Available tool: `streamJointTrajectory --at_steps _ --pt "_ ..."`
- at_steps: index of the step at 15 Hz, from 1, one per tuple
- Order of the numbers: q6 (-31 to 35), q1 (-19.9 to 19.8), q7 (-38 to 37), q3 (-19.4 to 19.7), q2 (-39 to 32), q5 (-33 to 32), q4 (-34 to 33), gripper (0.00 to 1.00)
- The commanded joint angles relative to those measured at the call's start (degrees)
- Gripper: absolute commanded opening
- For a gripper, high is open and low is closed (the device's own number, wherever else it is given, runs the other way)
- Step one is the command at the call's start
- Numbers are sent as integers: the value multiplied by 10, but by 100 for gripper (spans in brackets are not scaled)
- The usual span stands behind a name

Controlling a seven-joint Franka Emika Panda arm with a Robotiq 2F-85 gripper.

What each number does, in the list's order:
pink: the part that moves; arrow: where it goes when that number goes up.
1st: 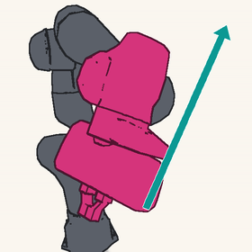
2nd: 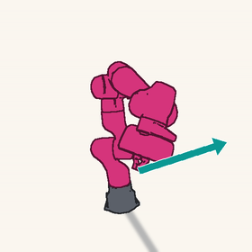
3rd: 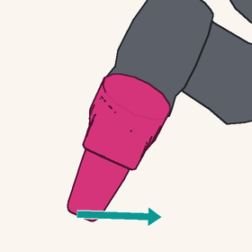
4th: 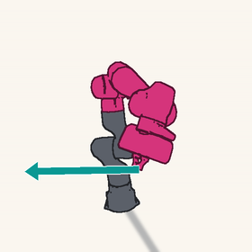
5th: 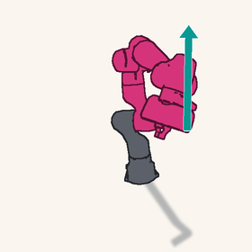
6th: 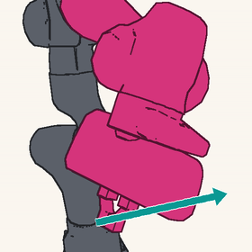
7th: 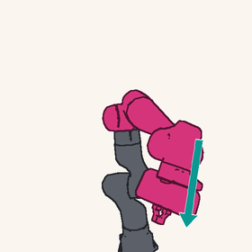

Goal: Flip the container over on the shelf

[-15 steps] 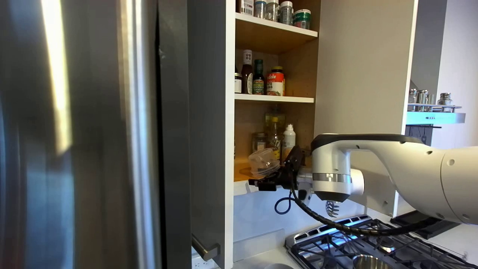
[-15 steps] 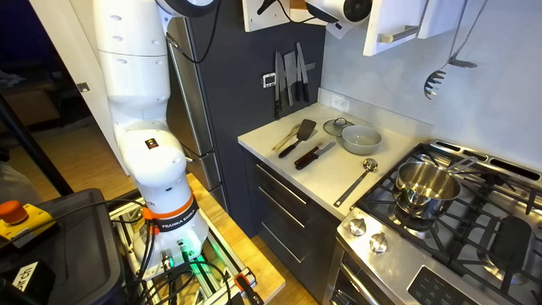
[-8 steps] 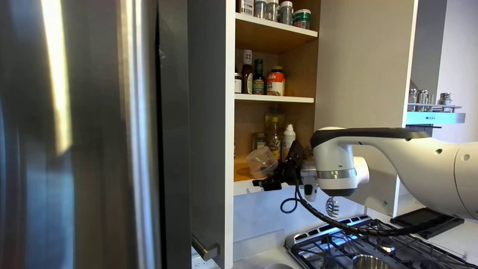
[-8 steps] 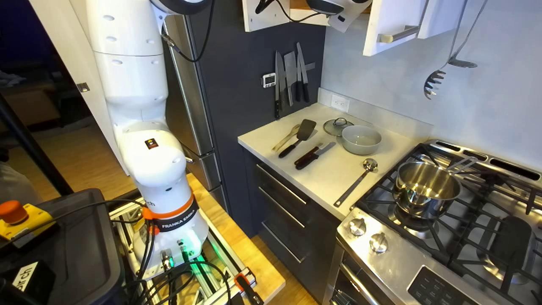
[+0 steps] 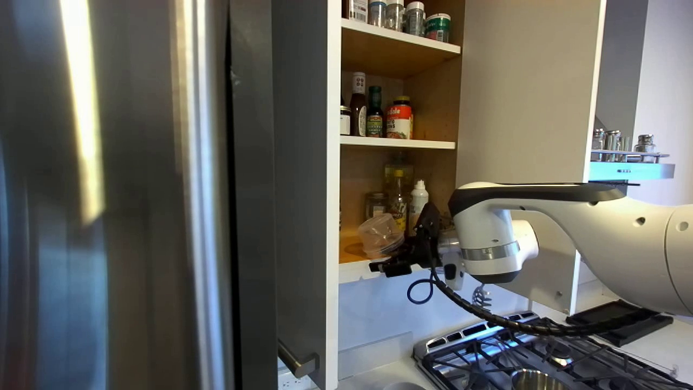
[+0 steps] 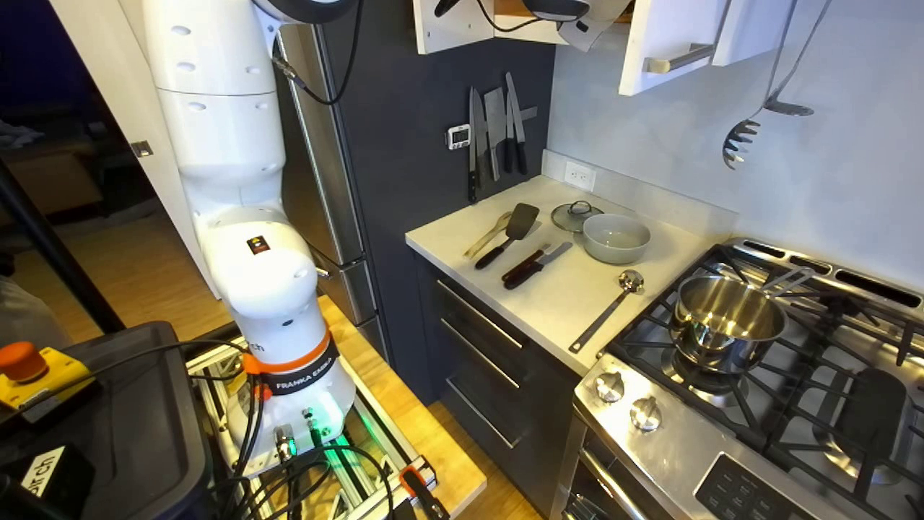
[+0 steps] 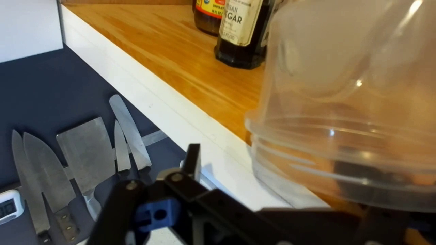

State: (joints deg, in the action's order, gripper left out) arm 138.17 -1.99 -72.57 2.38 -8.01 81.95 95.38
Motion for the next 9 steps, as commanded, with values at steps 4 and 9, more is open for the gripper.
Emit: streamJointTrajectory --at_steps 4,9 --pt "-14 -10 -63 9 37 -27 30 100" --pt "-23 -13 -101 14 48 -55 41 100"
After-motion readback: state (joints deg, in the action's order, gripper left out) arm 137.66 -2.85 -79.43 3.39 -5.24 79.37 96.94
